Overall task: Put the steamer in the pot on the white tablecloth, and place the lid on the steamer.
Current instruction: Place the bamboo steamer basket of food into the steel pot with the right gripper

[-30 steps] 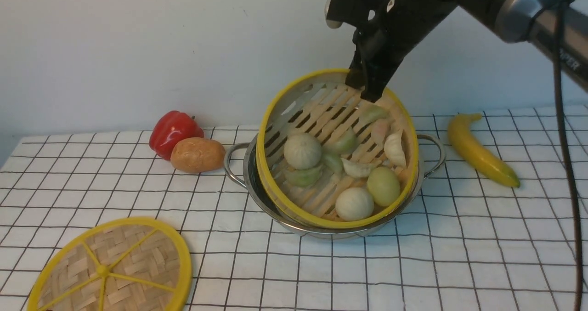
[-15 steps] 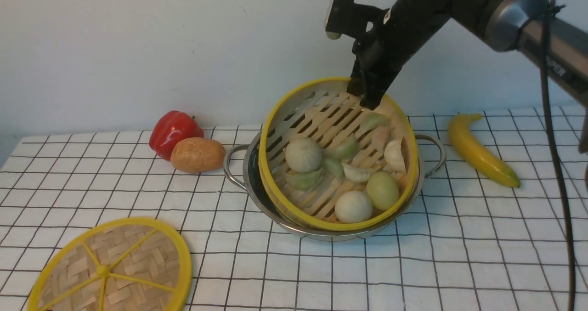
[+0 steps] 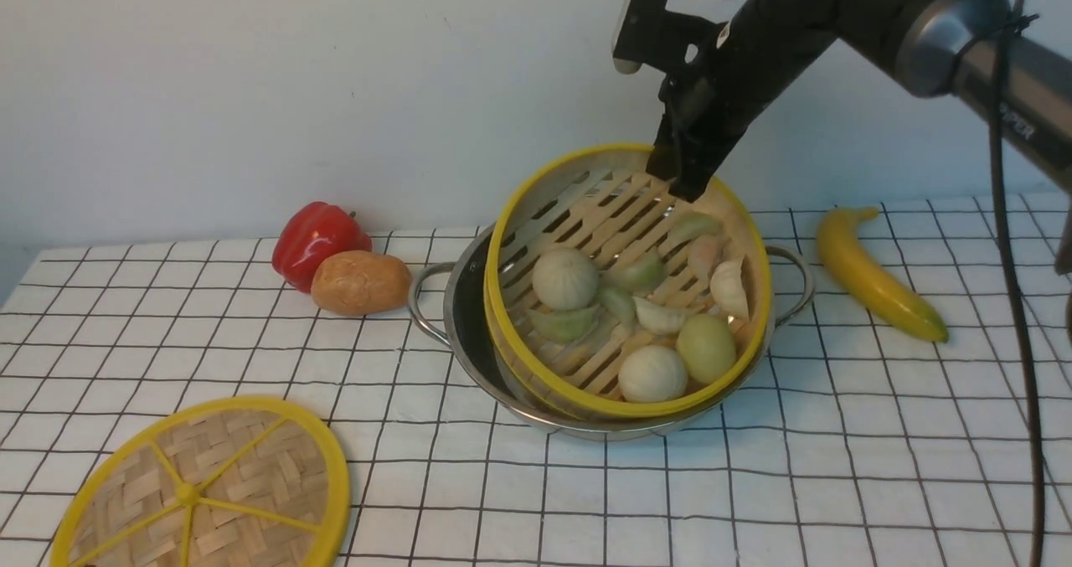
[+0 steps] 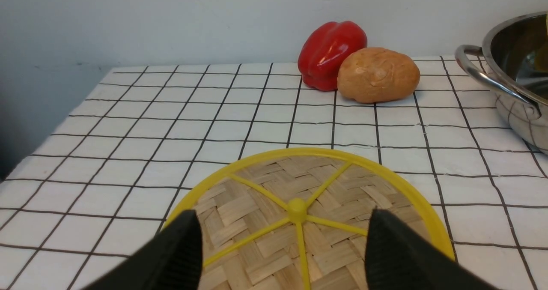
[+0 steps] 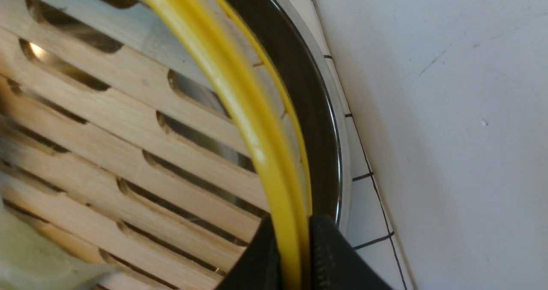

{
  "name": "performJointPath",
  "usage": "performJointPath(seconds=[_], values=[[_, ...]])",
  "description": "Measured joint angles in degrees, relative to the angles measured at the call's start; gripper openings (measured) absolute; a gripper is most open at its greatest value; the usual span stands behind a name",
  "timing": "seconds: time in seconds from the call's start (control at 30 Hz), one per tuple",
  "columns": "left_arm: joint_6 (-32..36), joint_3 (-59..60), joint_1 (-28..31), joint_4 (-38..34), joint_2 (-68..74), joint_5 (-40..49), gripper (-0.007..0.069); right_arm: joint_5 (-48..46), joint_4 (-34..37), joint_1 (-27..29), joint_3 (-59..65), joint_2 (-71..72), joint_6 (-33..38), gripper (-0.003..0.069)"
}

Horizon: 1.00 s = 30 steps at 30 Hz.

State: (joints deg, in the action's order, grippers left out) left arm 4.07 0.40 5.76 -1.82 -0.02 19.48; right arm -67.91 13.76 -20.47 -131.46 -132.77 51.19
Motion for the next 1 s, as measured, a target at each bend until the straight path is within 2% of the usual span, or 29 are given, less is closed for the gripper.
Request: performJointPath(seconds=[1.0], values=[[0.00, 0.00, 0.00, 0.00, 0.00, 0.00, 0.0474, 1.16, 0.43, 0.00, -0.05, -2.68, 0.68, 0.0077]])
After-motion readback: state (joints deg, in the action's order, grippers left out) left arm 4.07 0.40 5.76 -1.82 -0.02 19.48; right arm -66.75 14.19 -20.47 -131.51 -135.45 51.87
